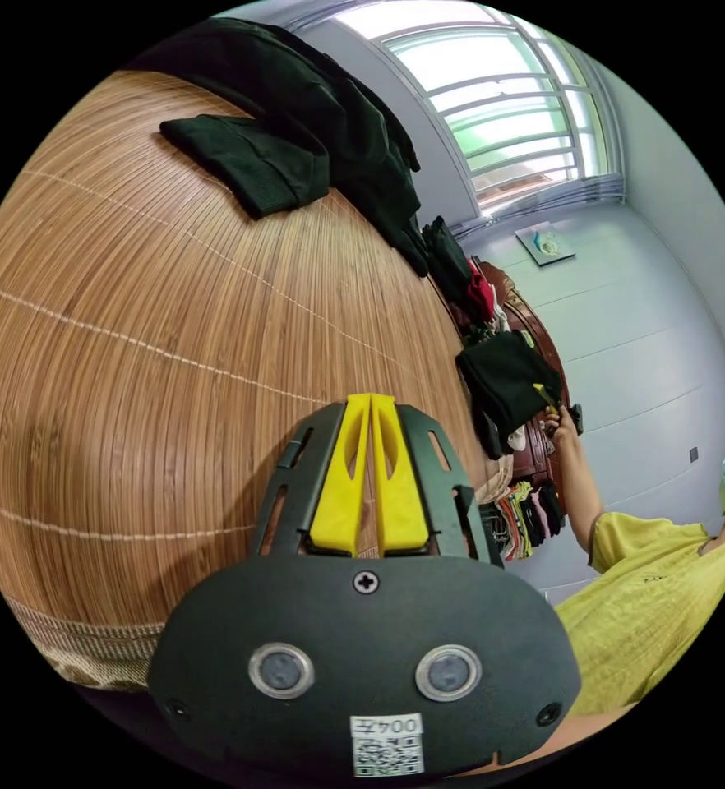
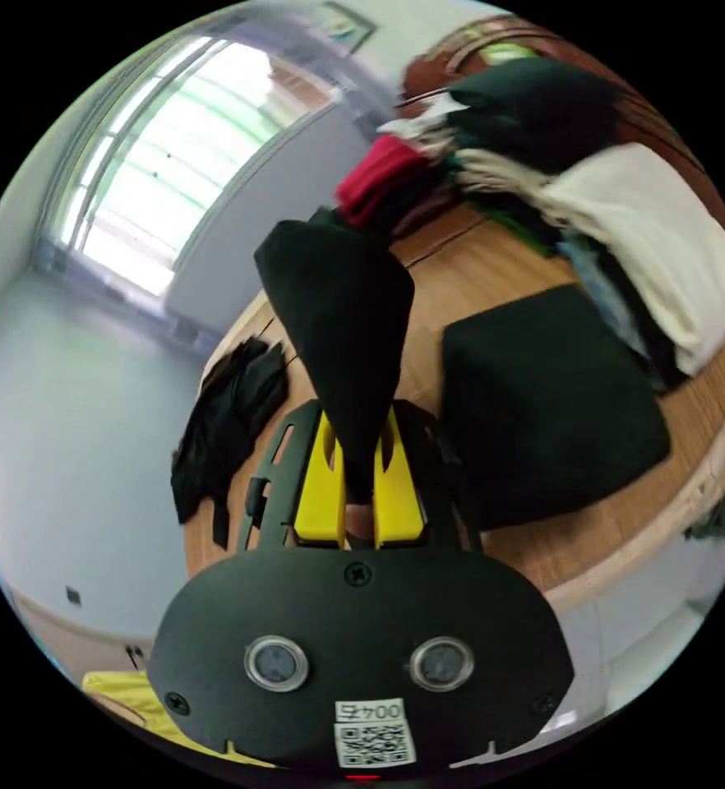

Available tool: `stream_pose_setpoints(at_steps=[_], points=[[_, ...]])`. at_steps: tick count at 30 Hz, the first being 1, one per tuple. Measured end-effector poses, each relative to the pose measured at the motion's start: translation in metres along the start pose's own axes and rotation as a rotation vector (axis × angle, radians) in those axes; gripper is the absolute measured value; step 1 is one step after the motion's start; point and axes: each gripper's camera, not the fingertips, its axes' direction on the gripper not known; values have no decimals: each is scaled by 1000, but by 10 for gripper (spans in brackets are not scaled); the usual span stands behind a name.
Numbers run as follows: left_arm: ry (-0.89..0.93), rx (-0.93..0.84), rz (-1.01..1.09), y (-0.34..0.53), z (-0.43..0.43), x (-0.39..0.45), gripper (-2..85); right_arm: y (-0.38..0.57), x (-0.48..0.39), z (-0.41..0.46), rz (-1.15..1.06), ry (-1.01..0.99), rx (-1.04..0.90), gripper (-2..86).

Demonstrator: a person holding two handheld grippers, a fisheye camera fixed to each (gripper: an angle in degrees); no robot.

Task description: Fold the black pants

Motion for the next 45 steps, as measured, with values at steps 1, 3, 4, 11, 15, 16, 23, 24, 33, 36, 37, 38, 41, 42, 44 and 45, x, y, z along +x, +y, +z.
stream_pose_setpoints(at_steps=[1,3,4,11,15,16,23,24,33,36,37,38,41,42,44,45], points=[[6,1,0,0,-3,-3,7,-5,40,-26,91,37,58,54],[23,1,-5,0,-6,-8,6,-9,102,-52,233,93,112,68],[33,0,-10,-1,-9,-11,6,-9,142,-58,343,138,80,76],[51,-2,-22,-1,-21,-21,6,28,195,-90,385,365,68,71],[51,0,-21,-1,-26,-24,7,53,171,-109,290,427,201,55],[50,1,-20,0,-27,-24,8,64,169,-115,280,401,253,63],[71,0,-21,0,-35,-32,8,121,233,-141,481,28,358,105],[74,0,-21,0,-35,-33,7,125,240,-142,490,-10,360,107],[88,3,-19,0,-41,-40,8,158,288,-132,646,-262,321,147],[88,3,-18,-1,-42,-41,7,162,290,-123,677,-297,306,156],[89,4,-18,-1,-42,-42,7,164,291,-119,688,-324,310,143],[91,4,-18,-1,-42,-42,7,166,293,-117,703,-332,316,129],[94,3,-18,-2,-42,-44,7,170,296,-122,709,-266,324,112],[94,4,-18,-2,-42,-44,7,170,297,-123,702,-262,331,114],[99,4,-17,-3,-41,-46,7,169,307,-122,689,-287,322,109],[100,4,-17,-3,-41,-46,7,168,311,-120,695,-298,315,106]])
